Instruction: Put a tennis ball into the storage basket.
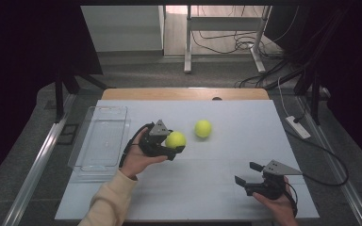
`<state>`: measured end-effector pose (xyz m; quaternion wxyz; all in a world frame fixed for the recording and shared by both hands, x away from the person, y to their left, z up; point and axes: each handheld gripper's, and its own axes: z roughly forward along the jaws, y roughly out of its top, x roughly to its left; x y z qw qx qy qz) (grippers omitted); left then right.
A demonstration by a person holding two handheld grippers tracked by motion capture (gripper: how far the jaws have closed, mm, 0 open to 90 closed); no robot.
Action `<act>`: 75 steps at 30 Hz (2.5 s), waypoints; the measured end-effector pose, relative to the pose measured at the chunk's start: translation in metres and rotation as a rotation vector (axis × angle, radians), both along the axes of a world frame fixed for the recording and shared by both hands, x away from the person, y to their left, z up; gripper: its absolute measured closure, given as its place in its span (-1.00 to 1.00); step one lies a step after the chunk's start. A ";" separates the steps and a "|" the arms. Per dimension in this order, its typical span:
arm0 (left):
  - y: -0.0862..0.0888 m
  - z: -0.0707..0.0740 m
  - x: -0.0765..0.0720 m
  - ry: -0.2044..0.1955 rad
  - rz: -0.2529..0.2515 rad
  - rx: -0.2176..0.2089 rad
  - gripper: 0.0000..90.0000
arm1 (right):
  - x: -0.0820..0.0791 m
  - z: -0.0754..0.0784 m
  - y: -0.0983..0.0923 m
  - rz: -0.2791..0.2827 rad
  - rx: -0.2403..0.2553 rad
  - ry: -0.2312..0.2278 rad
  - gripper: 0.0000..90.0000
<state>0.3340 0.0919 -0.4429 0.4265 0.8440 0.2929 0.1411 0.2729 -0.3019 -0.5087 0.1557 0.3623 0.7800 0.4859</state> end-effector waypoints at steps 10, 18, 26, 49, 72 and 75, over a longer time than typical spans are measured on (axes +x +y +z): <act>0.007 0.004 -0.001 -0.010 0.019 -0.010 -0.41 | 0.001 -0.001 -0.001 -0.003 0.000 0.003 -0.68; 0.013 0.007 0.000 -0.024 0.040 -0.024 -0.41 | 0.001 -0.002 -0.003 -0.009 -0.003 0.005 -0.69; 0.020 0.011 0.000 -0.042 0.065 -0.047 -0.41 | 0.001 -0.002 -0.003 -0.011 -0.002 0.010 -0.68; 0.048 0.020 0.002 -0.076 0.144 -0.104 -0.41 | 0.003 -0.004 -0.003 -0.013 -0.006 0.011 -0.68; 0.076 0.024 0.003 -0.110 0.231 -0.130 -0.41 | 0.003 -0.004 -0.003 -0.014 -0.011 0.013 -0.68; 0.079 0.025 0.003 -0.113 0.242 -0.139 -0.41 | 0.003 -0.004 -0.003 -0.015 -0.010 0.013 -0.68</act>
